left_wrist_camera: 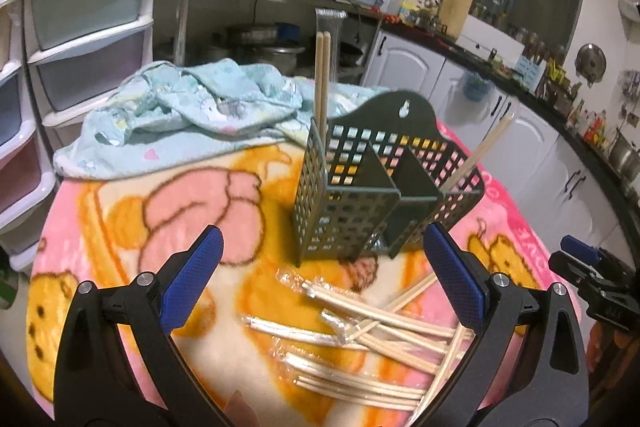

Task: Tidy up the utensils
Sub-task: 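Move both open tools back down toward the chopstick pile, then close the left tool on a wrapped chopstick while the right tool closes on another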

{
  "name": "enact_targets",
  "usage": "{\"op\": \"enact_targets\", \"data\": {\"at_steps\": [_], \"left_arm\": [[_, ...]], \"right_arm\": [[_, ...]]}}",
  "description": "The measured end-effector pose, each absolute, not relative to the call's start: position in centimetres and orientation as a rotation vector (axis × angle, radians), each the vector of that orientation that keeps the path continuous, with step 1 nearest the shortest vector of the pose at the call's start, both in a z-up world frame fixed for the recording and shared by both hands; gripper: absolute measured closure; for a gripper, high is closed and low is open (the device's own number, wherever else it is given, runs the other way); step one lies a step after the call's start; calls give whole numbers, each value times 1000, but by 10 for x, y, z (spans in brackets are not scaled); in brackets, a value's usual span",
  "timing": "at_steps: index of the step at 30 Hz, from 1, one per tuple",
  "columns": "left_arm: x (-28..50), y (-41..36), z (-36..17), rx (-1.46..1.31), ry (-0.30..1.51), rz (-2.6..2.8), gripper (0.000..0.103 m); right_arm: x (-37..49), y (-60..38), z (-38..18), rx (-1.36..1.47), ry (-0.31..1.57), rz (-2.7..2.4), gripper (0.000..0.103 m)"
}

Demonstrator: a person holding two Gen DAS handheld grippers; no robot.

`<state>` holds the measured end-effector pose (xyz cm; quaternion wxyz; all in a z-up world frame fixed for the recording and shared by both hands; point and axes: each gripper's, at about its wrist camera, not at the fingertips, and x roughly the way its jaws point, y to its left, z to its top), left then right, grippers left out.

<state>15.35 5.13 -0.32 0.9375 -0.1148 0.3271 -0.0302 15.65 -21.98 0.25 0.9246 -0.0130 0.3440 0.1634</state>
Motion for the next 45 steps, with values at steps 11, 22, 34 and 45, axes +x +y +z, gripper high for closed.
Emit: {"op": "enact_targets", "data": {"at_steps": [11, 22, 34, 45], "left_arm": [[166, 42, -34, -206, 762, -91, 11], [173, 43, -53, -194, 812, -122, 11], [186, 56, -70, -274, 867, -162, 12], [198, 62, -81, -346, 911, -209, 34]], "right_arm": [[168, -222, -25, -42, 773, 308, 28], [177, -202, -46, -43, 830, 358, 28], [200, -192, -75, 33, 951, 401, 33], [214, -193, -92, 118, 1039, 405, 42]]}}
